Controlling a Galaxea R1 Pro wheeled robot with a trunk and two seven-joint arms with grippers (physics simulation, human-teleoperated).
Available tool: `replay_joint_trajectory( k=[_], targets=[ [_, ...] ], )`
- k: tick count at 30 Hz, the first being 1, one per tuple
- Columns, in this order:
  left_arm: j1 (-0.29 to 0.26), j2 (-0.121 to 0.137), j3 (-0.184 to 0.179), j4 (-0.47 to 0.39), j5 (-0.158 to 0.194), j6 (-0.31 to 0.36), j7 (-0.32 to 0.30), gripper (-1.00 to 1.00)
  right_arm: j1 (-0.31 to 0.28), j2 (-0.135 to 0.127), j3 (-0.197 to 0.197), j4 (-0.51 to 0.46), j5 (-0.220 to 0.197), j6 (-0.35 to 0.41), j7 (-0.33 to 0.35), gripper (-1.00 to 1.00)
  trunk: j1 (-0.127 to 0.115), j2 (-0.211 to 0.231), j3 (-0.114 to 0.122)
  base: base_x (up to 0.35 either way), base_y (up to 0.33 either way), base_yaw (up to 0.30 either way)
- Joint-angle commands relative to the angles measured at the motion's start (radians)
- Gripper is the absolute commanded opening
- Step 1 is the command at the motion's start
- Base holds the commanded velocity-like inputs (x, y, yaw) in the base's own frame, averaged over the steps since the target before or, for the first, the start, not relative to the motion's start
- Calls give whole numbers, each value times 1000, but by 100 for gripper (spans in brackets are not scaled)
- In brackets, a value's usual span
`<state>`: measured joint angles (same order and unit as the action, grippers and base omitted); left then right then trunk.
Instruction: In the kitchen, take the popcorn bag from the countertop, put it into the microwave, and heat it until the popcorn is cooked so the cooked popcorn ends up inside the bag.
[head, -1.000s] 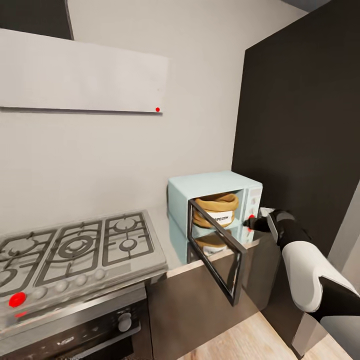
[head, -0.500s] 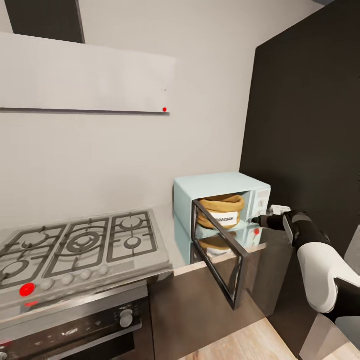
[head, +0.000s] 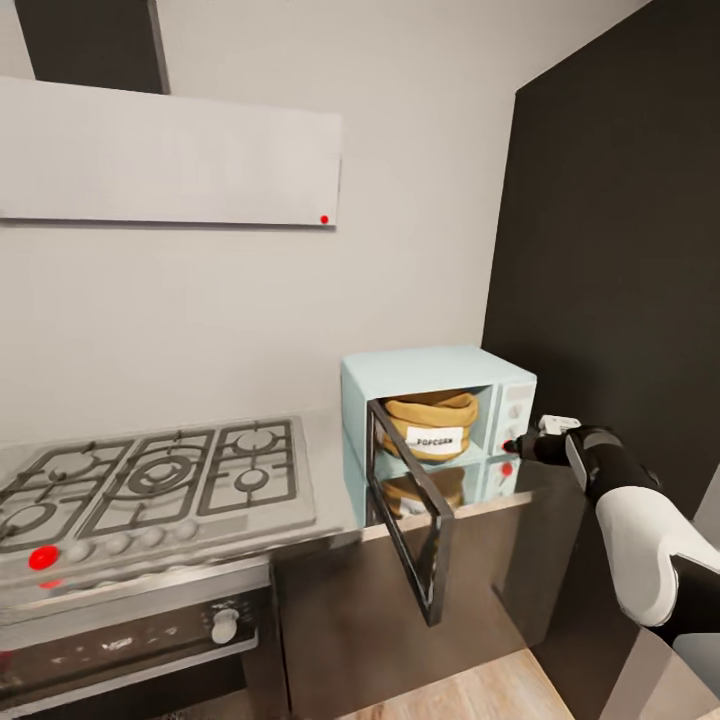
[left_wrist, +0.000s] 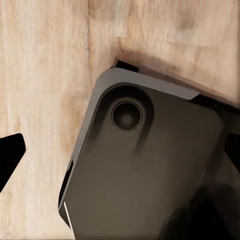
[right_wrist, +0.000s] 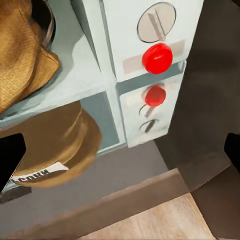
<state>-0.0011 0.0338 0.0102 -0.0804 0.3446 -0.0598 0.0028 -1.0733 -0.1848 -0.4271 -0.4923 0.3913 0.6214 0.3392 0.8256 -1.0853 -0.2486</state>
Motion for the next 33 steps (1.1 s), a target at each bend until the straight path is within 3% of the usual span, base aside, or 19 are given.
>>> replay_joint_trajectory(
  k=[1, 9, 14, 24, 30, 32, 33],
  targets=[
    [0, 0, 1, -1, 4, -2, 0, 100, 0, 0, -6, -1, 11, 3, 9, 100, 0, -1, -1, 0, -278, 267],
    [0, 0, 1, -1, 5, -2, 0, 100, 0, 19, -1, 4, 8, 15, 11, 100, 0, -1, -1, 0, -65, 268],
    [0, 0, 1, -1, 4, -2, 0, 100, 0, 62, -1, 50, 12, 14, 5, 100, 0, -1, -1, 0, 0, 268],
    [0, 0, 1, -1, 4, -2, 0, 100, 0, 68, -2, 66, 9, -2, 8, 100, 0, -1, -1, 0, 0, 73],
    [0, 0, 1, -1, 4, -2, 0, 100, 0, 67, -2, 76, 6, -52, 23, 100, 0, -1, -1, 0, 0, 0],
    [0, 0, 1, -1, 4, -2, 0, 100, 9, 66, -2, 71, 8, -107, 43, 100, 0, -1, -1, 0, 0, 0],
    [0, 0, 1, -1, 4, -2, 0, 100, 28, 66, -2, 70, 10, -184, 58, 100, 0, -1, -1, 0, 0, 0]
  ],
)
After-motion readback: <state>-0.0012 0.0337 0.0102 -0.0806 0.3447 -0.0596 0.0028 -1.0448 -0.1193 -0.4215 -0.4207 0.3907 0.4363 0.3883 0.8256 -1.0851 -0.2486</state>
